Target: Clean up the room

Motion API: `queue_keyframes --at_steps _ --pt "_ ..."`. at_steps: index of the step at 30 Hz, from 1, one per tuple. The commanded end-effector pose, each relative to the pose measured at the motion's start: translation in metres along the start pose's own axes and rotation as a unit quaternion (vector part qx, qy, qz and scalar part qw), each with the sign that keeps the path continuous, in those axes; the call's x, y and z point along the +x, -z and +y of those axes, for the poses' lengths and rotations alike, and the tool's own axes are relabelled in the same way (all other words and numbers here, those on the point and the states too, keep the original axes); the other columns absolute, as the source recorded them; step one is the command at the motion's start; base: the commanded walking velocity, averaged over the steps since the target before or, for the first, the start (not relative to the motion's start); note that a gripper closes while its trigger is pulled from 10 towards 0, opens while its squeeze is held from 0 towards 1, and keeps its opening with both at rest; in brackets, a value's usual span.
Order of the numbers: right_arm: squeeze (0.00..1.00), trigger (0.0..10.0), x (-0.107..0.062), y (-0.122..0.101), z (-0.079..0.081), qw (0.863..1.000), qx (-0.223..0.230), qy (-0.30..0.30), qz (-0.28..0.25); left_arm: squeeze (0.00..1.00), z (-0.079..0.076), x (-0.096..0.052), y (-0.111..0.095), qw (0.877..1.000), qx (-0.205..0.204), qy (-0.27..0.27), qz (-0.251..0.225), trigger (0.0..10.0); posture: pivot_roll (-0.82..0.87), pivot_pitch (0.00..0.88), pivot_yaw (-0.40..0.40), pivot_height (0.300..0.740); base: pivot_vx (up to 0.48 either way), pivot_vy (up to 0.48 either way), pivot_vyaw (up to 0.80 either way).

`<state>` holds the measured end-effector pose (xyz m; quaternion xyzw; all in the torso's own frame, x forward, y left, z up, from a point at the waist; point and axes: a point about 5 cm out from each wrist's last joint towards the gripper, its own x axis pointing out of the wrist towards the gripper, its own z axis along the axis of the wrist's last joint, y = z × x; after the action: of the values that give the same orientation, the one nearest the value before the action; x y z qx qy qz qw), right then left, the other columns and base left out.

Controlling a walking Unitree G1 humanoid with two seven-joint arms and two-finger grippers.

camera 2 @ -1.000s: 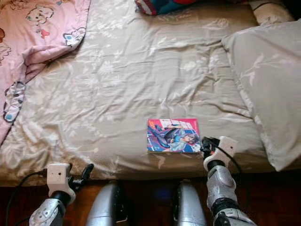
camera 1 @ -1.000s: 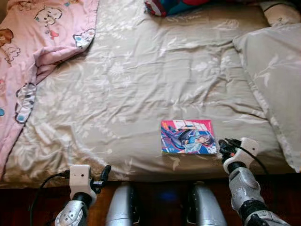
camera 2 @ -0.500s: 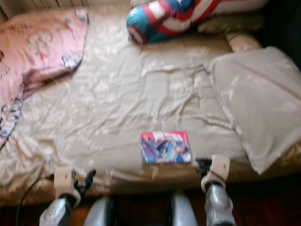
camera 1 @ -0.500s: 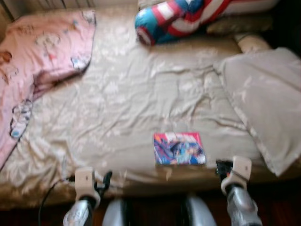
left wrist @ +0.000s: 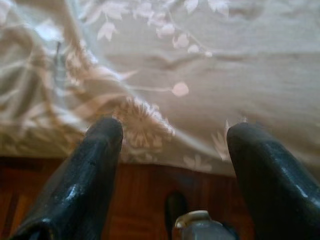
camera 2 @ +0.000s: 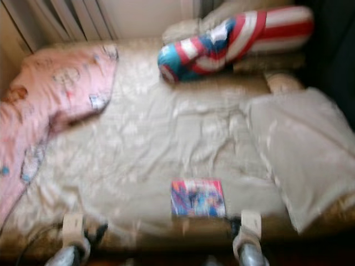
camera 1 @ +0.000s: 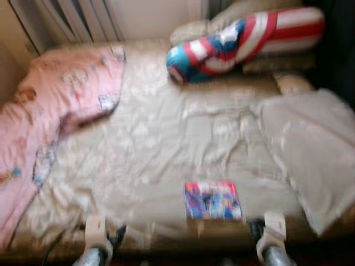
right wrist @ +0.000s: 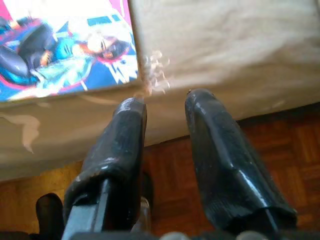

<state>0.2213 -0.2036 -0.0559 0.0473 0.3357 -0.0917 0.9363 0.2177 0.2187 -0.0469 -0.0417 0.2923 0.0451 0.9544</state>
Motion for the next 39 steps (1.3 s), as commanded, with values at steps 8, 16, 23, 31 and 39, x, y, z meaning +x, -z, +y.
queue_keyframes --at_steps 8,16,23,31,39 --pt "0.00 10.0 -0.013 0.040 -0.013 0.996 0.007 0.028 0.083 0.00 0.001 -0.012 0.040 0.995 0.020 -0.013 0.101 10.0 -0.04 0.075 0.017 0.740 0.000 0.000 0.00" --pt "0.00 10.0 -0.017 0.049 -0.015 0.995 0.009 0.014 0.098 0.00 0.016 -0.023 0.056 0.991 0.019 -0.029 0.132 10.0 -0.04 0.052 0.021 0.740 0.000 0.000 0.00" --pt "0.00 10.0 -0.018 0.050 -0.015 0.995 -0.004 0.008 0.102 0.00 0.020 -0.027 0.062 0.988 0.016 -0.037 0.148 10.0 -0.04 0.017 0.021 0.740 0.000 0.000 0.23" --pt "0.00 10.0 -0.019 0.055 -0.009 0.993 0.015 -0.002 0.113 0.00 0.020 -0.028 0.064 0.988 0.017 -0.034 0.153 10.0 -0.04 0.005 0.022 0.740 0.000 -0.051 0.40" --pt "0.00 10.0 -0.018 0.052 -0.007 0.994 0.016 -0.002 0.105 0.00 0.022 -0.028 0.062 0.988 0.021 -0.031 0.149 10.0 -0.04 0.048 0.022 0.740 0.000 0.240 0.00"
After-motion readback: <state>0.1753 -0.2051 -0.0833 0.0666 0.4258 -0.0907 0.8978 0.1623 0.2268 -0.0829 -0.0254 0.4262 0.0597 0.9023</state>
